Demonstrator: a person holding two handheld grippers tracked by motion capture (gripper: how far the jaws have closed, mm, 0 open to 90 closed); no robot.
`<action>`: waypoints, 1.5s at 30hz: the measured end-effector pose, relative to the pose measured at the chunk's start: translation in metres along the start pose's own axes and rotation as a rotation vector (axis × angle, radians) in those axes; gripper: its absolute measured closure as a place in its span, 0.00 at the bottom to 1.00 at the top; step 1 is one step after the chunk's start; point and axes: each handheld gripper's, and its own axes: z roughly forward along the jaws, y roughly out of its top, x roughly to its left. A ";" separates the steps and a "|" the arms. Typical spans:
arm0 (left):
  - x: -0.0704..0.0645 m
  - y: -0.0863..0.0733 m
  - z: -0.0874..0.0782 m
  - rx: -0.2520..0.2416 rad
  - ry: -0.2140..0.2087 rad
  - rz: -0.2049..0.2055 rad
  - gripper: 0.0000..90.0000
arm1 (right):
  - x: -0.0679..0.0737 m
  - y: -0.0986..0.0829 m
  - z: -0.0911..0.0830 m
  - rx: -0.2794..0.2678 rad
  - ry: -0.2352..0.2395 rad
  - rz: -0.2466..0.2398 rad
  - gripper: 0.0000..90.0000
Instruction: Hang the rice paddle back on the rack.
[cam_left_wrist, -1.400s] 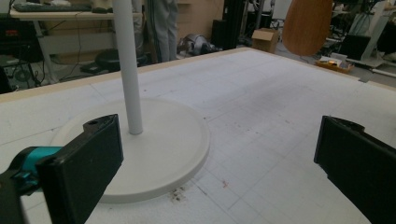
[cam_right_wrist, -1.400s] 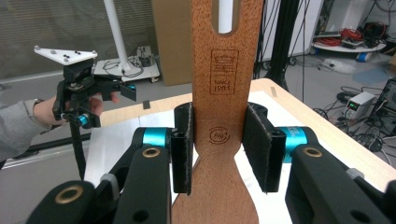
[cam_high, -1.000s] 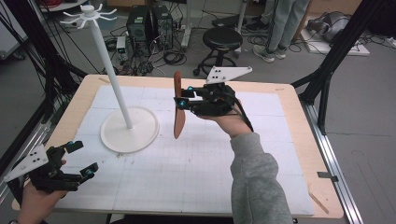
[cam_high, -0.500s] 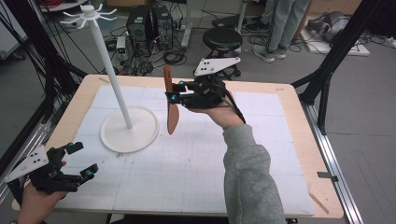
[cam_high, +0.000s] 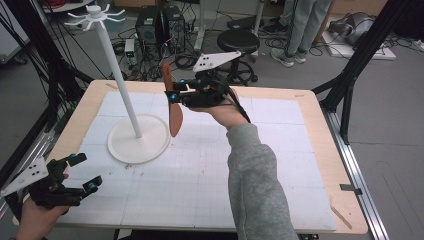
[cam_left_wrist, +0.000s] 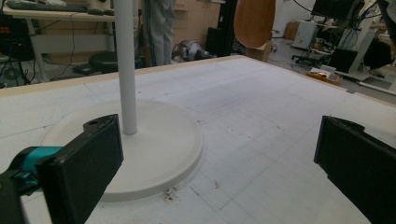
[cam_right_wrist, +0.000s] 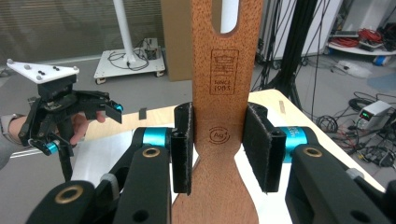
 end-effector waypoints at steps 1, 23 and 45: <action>0.001 0.000 -0.001 -0.003 0.002 -0.006 0.02 | 0.000 0.002 0.002 -0.002 0.004 -0.003 0.71; 0.006 -0.007 -0.016 -0.024 0.032 -0.052 0.02 | -0.009 0.039 0.027 -0.040 0.092 -0.043 0.71; 0.011 -0.008 -0.015 -0.035 0.012 -0.057 0.02 | -0.012 0.077 0.053 -0.052 0.096 -0.054 0.71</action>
